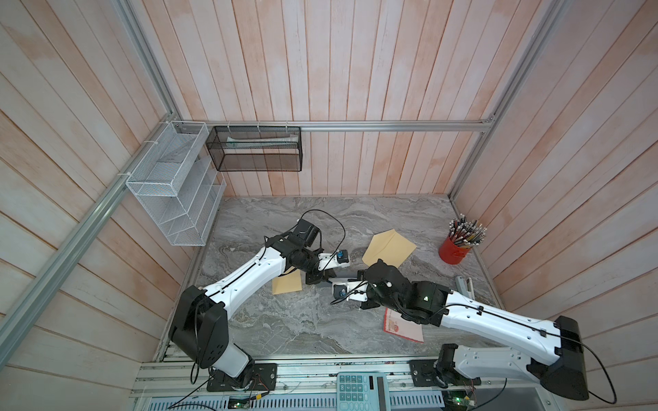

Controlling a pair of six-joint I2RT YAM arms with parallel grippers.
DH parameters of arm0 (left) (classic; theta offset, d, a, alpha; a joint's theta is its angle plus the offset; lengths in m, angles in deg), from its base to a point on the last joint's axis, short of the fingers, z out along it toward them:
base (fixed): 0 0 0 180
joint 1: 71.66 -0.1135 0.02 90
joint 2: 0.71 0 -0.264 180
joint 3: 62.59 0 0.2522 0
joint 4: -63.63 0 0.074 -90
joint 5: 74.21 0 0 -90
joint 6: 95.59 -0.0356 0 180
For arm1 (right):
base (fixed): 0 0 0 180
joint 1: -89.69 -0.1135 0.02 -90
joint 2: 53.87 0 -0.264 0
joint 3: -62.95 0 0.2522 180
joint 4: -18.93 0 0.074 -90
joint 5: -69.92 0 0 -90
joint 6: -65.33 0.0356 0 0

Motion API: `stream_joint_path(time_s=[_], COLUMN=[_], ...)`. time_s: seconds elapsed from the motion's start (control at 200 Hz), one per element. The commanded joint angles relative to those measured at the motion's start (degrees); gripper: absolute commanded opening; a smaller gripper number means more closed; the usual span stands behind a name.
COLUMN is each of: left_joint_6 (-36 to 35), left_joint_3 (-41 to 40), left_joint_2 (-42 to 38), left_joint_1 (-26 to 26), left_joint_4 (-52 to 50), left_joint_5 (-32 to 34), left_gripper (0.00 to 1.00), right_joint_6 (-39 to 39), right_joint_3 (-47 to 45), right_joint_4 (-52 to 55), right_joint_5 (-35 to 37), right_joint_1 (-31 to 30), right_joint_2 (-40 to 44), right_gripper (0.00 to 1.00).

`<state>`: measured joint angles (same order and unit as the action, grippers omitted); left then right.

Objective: Fold the letter paper in half and place it into the envelope
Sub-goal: Place the letter paper in the envelope.

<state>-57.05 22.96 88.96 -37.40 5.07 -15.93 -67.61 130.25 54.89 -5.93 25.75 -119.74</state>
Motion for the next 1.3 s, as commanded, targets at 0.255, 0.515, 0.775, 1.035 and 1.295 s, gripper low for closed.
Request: stream_joint_path(time_s=[0.255, 0.515, 0.775, 1.035, 1.295], left_joint_6=[-0.54, -1.1, -2.41, -3.24, -4.39], left_joint_3=[3.32, 1.57, 1.14, 1.33, 4.21], left_joint_2=[1.15, 0.42, 0.53, 0.91, 3.35], left_joint_1=[0.55, 1.07, 1.08, 1.07, 1.07], left_joint_4=[-5.32, -5.03, -4.95, -5.14, -7.59], left_joint_5=[1.85, 2.84, 1.32, -0.26, -1.79], left_gripper=[0.0, 0.0, 0.0, 0.0, 0.0], right_joint_6=[6.92, 7.14, 5.62, 3.15, 3.34], right_joint_3=[-3.93, -6.16, -7.32, -8.87, -10.88], right_joint_4=[-0.54, -1.75, -4.33, -7.27, -9.25], right_joint_5=[-1.3, 0.78, 2.27, 2.84, 3.75], right_joint_1=[-4.08, -4.07, -1.8, 0.13, 1.31], right_joint_2=[3.99, 4.2, 2.72, 1.67, -0.13], right_gripper=[0.0, 0.0, 0.0, 0.0, 0.0])
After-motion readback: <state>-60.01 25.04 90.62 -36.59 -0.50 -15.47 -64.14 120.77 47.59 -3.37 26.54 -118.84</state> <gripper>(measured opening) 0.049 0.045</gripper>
